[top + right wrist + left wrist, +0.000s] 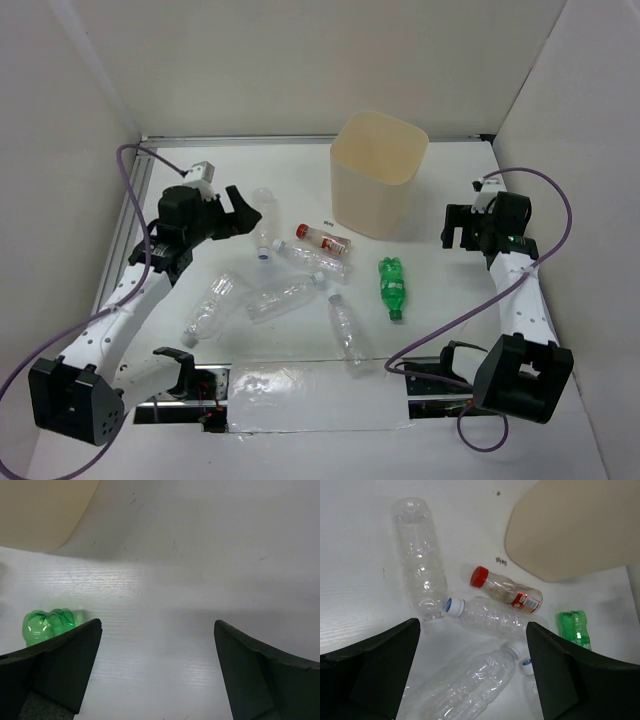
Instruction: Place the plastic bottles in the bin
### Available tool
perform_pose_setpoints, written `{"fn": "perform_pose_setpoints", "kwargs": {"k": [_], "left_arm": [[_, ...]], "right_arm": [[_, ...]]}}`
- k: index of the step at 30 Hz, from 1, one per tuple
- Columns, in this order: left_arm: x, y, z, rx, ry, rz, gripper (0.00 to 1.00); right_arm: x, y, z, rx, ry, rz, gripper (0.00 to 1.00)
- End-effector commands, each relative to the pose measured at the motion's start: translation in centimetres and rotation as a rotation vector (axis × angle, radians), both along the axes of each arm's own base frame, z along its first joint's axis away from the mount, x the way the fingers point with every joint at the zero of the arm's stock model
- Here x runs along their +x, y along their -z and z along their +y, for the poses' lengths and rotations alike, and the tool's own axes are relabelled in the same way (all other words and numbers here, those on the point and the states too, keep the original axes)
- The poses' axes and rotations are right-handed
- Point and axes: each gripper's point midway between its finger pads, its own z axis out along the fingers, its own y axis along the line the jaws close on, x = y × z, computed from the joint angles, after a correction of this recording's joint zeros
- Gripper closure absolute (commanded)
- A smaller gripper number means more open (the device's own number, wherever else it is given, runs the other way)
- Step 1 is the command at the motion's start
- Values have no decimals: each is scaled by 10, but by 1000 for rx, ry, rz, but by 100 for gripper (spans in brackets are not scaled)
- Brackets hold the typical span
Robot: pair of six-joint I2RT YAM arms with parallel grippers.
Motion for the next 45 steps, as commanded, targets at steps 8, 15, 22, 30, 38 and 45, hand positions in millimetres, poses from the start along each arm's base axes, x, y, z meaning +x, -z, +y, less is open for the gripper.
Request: {"fn": "perform_pose_setpoints", "kwargs": {"k": [8,15,22,30,38,45], "left_arm": [[-15,50,3,130,-188,256,0],[-36,108,19,193,-311,438,21],[-49,141,25,309,-367,531,7],[-60,121,39,506,-333,497,1],[-63,110,19,620,-104,489,1],[-64,105,2,624,36,476,1]], "right_arm": [[-11,-3,42,60,-280,-32,37],[-7,12,64,71,-339,19,7],[-4,20,73,81,-365,34,0],[-6,22,72,47,-380,32,0],[-5,18,80,64,-433,6,0],[-14,17,97,64,-566,-41,0]]}}
